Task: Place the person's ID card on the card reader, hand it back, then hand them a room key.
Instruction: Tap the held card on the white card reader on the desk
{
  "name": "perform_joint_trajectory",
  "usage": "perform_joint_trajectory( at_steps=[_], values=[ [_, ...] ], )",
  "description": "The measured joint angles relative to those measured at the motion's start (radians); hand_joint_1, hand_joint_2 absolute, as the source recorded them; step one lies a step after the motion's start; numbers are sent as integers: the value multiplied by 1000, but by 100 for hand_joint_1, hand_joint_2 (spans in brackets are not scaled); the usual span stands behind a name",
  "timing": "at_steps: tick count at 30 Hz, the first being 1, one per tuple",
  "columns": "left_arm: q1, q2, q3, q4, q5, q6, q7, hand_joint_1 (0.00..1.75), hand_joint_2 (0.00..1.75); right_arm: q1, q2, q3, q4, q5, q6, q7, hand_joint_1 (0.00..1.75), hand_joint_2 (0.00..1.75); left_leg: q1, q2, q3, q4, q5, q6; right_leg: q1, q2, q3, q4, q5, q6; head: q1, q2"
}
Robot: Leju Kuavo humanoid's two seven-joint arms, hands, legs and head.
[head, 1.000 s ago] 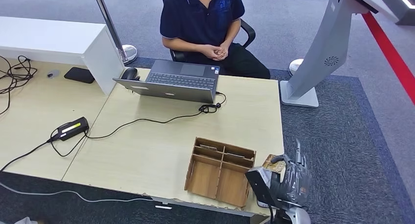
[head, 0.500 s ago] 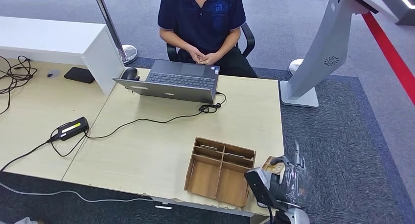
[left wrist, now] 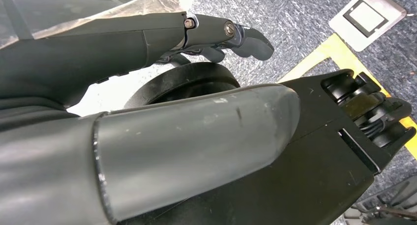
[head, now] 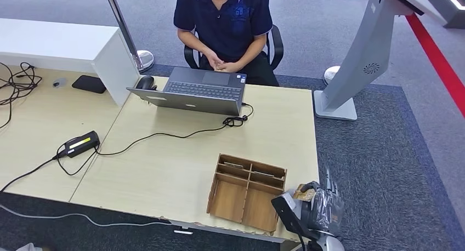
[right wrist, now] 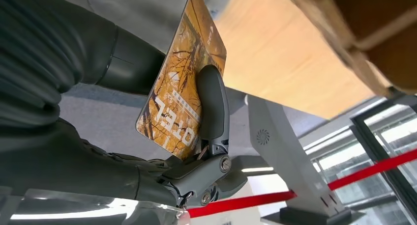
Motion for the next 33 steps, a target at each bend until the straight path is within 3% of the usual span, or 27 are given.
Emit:
perform_joint_trajectory(
  at_steps=[12, 24, 33],
  values=[
    [-1, 0, -4, 0, 0, 0, 0, 0, 0, -56, 15, -99, 176, 29, 0, -75, 175, 175, 0, 1, 2, 0, 0, 0, 0, 0, 1, 0, 0, 0, 0, 0],
    [-2, 1, -6, 0, 0, 0, 0, 0, 0, -81, 49, -144, 202, 27, -1, -126, 175, 175, 0, 1, 3, 0, 0, 0, 0, 0, 3, 0, 0, 0, 0, 0],
    [-2, 1, -6, 0, 0, 8, 0, 0, 0, -79, 95, -144, 135, -126, -1, -252, 175, 175, 0, 0, 2, 0, 0, 0, 0, 0, 2, 0, 0, 0, 0, 0]
  ],
)
